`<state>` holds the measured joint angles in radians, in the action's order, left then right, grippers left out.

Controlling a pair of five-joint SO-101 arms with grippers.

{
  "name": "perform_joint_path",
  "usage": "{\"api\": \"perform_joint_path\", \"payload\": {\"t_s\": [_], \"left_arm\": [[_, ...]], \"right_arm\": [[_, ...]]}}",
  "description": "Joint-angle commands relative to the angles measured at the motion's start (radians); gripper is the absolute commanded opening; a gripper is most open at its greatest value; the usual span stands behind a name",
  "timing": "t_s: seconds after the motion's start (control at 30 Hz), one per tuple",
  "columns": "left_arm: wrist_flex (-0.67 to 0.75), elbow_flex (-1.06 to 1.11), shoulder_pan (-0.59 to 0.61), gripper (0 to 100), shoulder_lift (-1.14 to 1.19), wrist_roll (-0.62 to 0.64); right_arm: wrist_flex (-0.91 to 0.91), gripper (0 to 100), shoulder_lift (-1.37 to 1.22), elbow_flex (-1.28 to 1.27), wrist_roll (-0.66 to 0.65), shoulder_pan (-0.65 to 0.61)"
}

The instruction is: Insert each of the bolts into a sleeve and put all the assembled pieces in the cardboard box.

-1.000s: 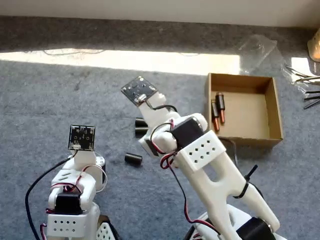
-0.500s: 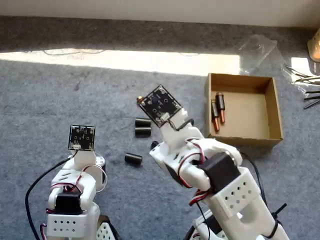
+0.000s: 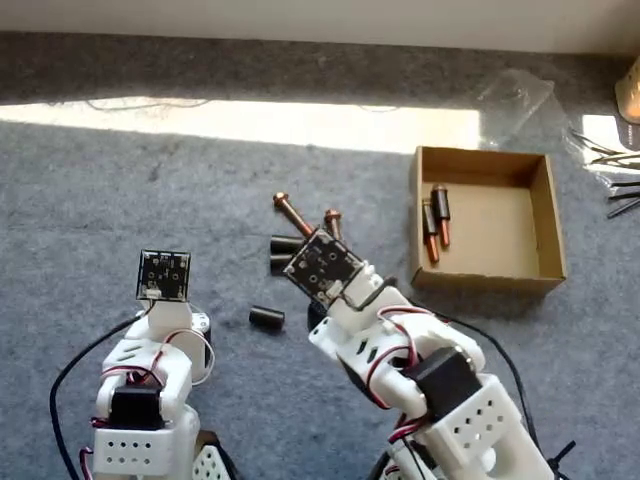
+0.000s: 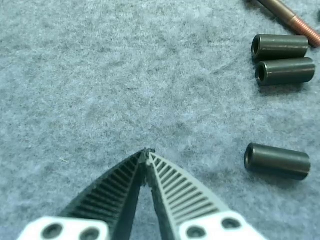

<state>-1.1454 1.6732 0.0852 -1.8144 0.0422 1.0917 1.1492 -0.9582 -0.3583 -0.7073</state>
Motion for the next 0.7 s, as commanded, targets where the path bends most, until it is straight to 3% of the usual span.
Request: {"api": "perform_joint_path", "payload": {"t_s": [0.0, 0.17, 0.37, 0.67], "left_arm": [[0.005, 0.022, 0.01, 1, -0.002, -0.006], [0.005, 0.022, 0.061, 1, -0.002, -0.006], [0.005, 0.019, 0.091, 1, -0.002, -0.006], [0.005, 0.019, 0.091, 1, -0.002, -0.006]], "right_arm": [[-0.145, 14.1, 0.013, -0.076, -0.066, -0.031], [-0.173, 14.1, 0.012, -0.145, -0.097, -0.133], [-0.171, 14.1, -0.005, -0.143, -0.095, -0.145], [-0.174, 14.1, -0.344, 0.039, -0.1, -0.151]]}}
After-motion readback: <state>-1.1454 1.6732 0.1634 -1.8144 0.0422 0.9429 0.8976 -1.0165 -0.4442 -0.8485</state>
